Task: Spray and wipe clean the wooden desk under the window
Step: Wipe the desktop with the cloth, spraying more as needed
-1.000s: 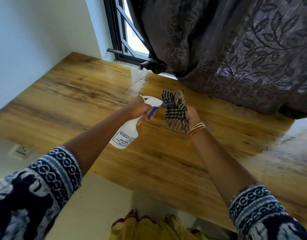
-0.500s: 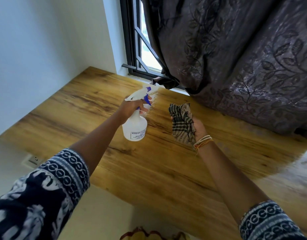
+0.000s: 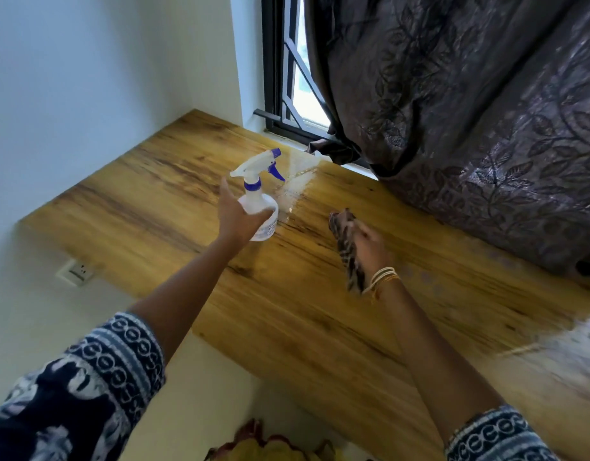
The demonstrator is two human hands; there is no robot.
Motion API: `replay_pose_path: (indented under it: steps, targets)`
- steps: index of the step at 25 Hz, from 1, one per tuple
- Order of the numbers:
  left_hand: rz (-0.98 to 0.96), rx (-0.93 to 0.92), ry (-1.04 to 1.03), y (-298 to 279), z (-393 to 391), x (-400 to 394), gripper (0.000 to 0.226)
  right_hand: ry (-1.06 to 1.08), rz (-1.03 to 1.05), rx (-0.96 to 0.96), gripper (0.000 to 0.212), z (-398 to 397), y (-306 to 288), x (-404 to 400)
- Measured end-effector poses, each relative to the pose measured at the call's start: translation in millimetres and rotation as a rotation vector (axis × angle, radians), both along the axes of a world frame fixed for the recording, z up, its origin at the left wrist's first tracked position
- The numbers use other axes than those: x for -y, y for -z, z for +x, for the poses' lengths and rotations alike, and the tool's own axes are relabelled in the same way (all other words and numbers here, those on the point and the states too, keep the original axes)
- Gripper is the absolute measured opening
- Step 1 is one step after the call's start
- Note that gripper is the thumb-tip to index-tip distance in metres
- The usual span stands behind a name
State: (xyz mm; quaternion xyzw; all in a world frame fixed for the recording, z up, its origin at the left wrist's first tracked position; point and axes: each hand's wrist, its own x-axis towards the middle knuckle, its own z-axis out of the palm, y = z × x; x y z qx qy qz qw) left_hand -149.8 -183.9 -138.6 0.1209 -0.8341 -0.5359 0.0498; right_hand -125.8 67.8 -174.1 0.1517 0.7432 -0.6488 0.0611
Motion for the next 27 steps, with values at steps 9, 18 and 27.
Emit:
replay_pose_path:
  steps: [9, 18, 27]
  targets:
    - [-0.626, 0.030, 0.096, 92.3, 143.2, -67.8, 0.049, -0.680, 1.205, -0.667, 0.040, 83.0, 54.3, -51.7]
    - [-0.945, 0.057, 0.305, 95.9, 149.9, -69.1, 0.063, -0.164, 1.219, -0.367, 0.045, 59.0, 29.4, -175.7]
    - [-0.902, 0.032, 0.446, 92.4, 137.4, -67.3, 0.058, -0.960, 1.078, -0.855, 0.035, 67.8, 42.2, -138.4]
